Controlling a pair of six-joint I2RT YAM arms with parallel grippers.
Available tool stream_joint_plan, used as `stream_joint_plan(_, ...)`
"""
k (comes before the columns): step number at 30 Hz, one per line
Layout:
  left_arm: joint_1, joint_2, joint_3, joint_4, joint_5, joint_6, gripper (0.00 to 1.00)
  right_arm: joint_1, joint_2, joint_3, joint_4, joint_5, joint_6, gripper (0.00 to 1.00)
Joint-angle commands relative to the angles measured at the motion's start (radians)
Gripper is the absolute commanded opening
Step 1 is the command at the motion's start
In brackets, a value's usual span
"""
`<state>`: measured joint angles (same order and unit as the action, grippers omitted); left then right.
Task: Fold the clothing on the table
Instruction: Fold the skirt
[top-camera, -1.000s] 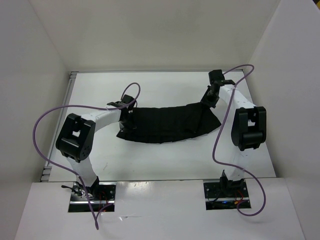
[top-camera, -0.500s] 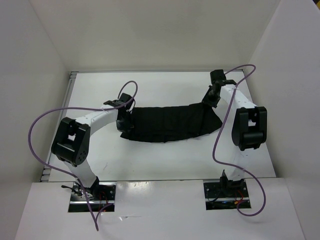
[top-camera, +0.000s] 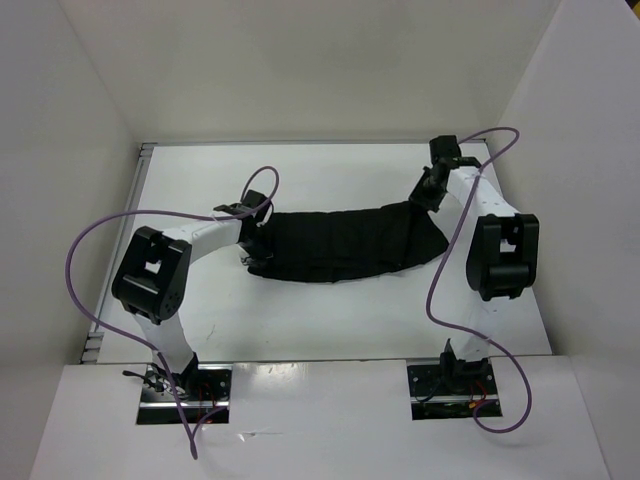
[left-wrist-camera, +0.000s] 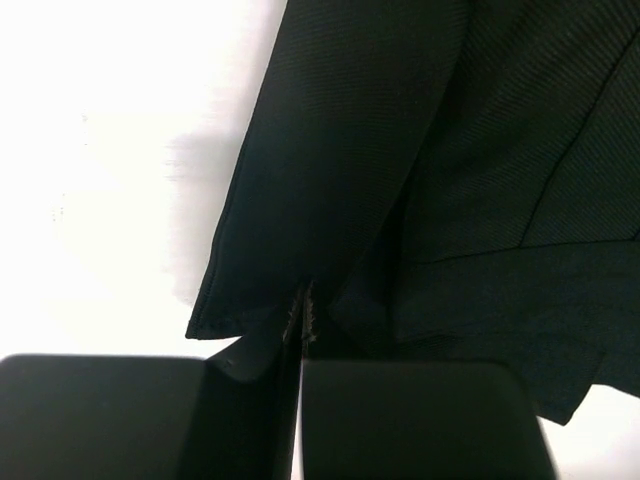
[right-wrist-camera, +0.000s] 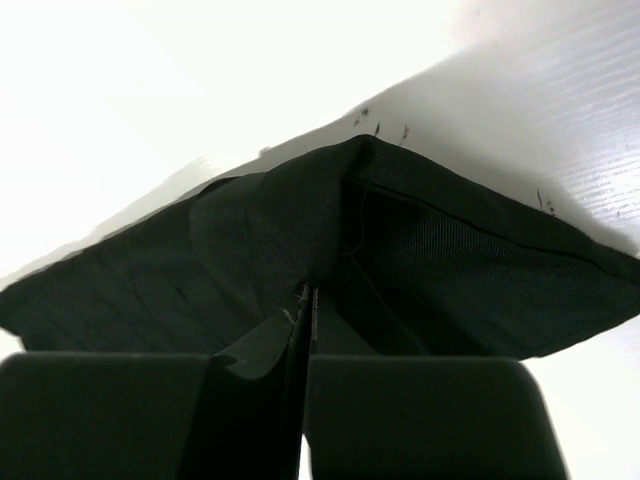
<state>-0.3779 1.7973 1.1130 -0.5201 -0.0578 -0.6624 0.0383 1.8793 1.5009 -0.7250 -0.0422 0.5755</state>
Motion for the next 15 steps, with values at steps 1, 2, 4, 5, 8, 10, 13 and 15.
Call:
stream_joint_plan(1, -0.021, 0.093, -0.045, 0.008, 0.01, -0.029, 0.0, -0.035, -0.012, 0.068, 0.009, -0.044, -0.016, 0.0)
stream_joint_plan(2, -0.021, 0.093, -0.045, 0.008, 0.01, -0.029, 0.0, -0.035, -0.012, 0.093, 0.009, -0.044, -0.016, 0.0)
stream_joint_plan(4, -0.021, 0.093, -0.045, -0.001, 0.01, -0.029, 0.0, -0.063, -0.012, 0.114, -0.002, -0.053, -0.025, 0.0)
stream_joint_plan(5, -0.021, 0.093, -0.054, -0.001, 0.01, -0.029, 0.0, -0.072, -0.012, 0.14, -0.011, -0.053, -0.025, 0.0)
stream_joint_plan(8, -0.021, 0.083, -0.055, -0.011, 0.01, -0.029, 0.0, -0.1, 0.01, 0.186, -0.02, -0.076, -0.034, 0.0)
stream_joint_plan(10, -0.021, 0.083, -0.055, -0.02, 0.01, -0.029, 0.0, -0.115, 0.023, 0.209, -0.021, -0.085, -0.034, 0.0)
stream_joint_plan(13, -0.021, 0.083, -0.055, -0.02, 0.001, -0.029, 0.0, -0.115, 0.072, 0.268, -0.021, -0.085, -0.034, 0.0)
stream_joint_plan(15, -0.021, 0.083, -0.055, -0.02, 0.001, -0.029, 0.0, -0.115, 0.102, 0.321, -0.034, -0.076, -0.034, 0.0)
